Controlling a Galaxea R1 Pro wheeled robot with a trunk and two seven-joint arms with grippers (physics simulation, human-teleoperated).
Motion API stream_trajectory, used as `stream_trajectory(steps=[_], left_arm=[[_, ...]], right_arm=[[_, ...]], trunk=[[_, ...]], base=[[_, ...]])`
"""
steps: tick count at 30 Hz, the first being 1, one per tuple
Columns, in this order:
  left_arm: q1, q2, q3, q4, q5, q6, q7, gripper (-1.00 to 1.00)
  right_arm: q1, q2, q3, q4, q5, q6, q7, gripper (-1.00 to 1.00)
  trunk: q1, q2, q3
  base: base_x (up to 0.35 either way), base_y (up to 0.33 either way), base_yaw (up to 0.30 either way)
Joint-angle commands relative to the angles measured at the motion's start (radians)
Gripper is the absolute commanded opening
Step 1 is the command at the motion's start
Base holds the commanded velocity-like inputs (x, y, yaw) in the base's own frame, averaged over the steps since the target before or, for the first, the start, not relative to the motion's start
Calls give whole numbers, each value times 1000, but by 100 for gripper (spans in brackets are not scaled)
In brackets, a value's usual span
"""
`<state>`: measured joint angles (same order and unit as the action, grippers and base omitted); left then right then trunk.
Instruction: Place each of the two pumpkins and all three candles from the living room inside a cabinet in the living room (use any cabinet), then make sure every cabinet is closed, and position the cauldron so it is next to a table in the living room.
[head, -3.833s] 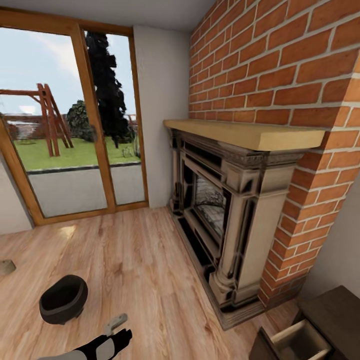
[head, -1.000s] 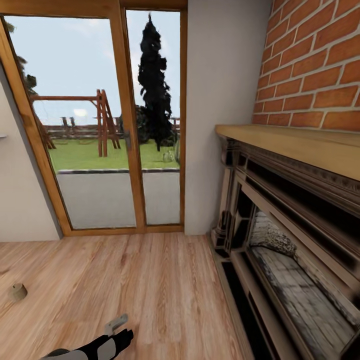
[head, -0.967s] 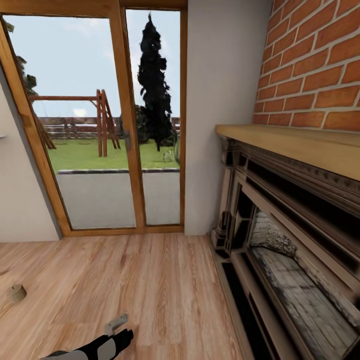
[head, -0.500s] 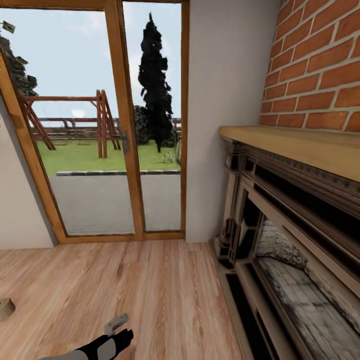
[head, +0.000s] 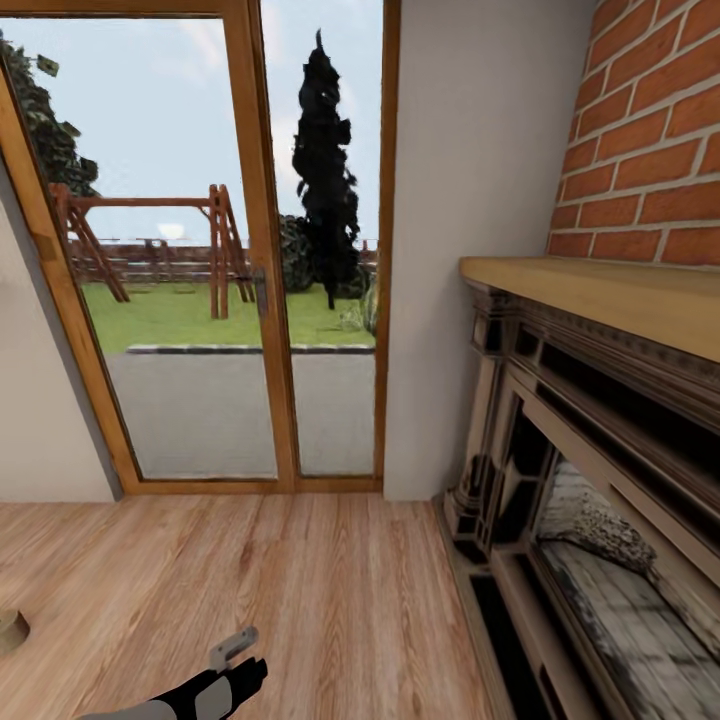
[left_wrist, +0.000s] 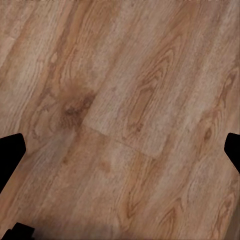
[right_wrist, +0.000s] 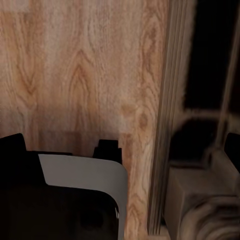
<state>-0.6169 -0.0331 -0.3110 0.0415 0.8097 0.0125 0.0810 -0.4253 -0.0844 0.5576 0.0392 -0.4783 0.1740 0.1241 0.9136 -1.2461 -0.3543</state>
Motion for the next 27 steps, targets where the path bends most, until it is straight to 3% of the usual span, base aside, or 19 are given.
stream_trajectory(steps=[1,7,15,27], left_arm=[[-1,-1,-8,2,6,1,2,100],[-1,1,-8,2,6,1,2,100],[-1,1,-8,1,6,1,3,100],[-1,0,-8,1,6,1,3,100]], right_arm=[[-1,0,8,1,-9,1,5,100],[-1,0,7,-1,-9,2,6,100],[-1,0,9,-1,-7,4,6,100],[-1,0,10,-1,-5,4,6,100]], trunk=[[0,-1,-1],[0,-1,-1],[0,-1,-1],[0,-1,9]], base=[[14,0,2],[46,0,1],[293,0,11],[327,0,194]])
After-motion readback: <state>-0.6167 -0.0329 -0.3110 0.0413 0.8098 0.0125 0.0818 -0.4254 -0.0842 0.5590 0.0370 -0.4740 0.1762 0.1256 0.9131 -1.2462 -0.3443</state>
